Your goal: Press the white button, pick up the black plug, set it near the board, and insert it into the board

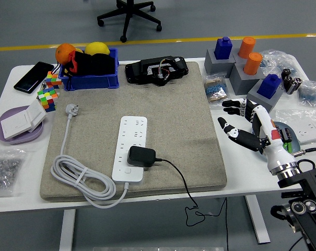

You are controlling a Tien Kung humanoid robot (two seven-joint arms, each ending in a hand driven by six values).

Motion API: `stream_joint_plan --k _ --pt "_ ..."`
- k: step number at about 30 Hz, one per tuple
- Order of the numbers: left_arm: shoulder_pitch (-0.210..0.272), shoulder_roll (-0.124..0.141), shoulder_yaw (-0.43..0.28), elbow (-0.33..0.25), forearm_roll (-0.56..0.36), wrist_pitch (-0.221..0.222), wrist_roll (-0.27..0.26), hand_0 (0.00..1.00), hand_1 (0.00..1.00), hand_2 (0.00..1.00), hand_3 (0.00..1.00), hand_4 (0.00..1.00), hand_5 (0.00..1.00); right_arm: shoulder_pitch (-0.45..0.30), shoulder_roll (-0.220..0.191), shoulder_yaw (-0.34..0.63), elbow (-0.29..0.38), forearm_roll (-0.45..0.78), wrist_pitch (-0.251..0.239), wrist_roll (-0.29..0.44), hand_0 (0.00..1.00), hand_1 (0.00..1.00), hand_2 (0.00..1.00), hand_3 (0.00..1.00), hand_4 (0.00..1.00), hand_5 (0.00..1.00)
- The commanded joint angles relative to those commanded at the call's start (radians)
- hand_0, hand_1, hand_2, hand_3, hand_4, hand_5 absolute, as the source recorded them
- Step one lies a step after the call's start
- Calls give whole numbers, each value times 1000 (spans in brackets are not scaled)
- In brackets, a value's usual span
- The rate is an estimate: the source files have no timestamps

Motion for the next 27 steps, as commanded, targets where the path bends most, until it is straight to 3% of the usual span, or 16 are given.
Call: stream_joint_plan --k 27 --pt "7 -7 -8 0 8 -1 1 650 640 634 676 528 91 -22 0 9 -3 -4 10 -11 672 634 646 617 747 200"
